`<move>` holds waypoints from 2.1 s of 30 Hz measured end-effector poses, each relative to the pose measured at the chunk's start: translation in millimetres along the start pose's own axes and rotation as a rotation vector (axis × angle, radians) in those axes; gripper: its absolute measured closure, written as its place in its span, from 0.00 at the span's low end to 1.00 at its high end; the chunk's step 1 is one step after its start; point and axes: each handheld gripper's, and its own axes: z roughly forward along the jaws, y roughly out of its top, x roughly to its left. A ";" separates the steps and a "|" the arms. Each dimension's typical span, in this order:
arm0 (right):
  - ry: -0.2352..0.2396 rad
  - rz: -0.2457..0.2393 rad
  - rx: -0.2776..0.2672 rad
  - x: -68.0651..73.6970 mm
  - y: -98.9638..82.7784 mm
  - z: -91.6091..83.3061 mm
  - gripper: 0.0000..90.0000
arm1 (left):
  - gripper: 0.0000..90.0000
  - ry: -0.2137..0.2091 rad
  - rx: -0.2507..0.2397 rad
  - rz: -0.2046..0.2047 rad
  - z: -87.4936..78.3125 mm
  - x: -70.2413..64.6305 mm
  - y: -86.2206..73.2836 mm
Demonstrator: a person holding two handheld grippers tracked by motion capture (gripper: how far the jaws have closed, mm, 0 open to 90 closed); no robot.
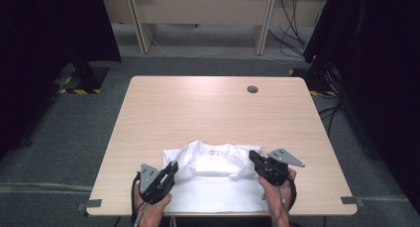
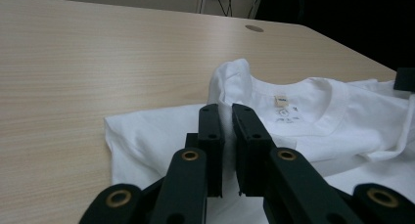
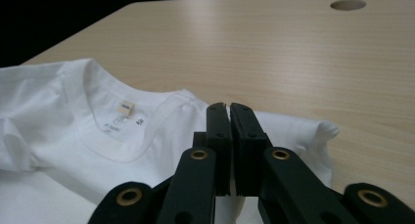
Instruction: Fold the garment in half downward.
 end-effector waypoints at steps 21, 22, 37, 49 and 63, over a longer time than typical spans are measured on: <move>0.061 -0.049 -0.093 31.3 -29.9 -47.8 0.96 | 0.94 -0.031 -0.048 0.002 -32.2 -6.3 -19.1; 0.061 -0.049 -0.093 31.3 -29.9 -47.8 0.96 | 0.93 -0.031 -0.048 0.002 -32.2 -6.3 -19.1; 0.100 -0.062 -0.023 27.8 -25.2 -52.8 0.79 | 0.73 -0.131 0.072 -0.012 -41.3 6.6 -18.1; -0.010 -0.038 0.057 10.9 -20.7 -41.3 0.48 | 0.37 -0.075 0.143 -0.010 -26.7 0.0 -18.1; -0.021 -0.091 0.244 8.6 -31.5 -5.6 0.50 | 0.40 -0.034 0.313 0.034 22.1 -2.4 -14.8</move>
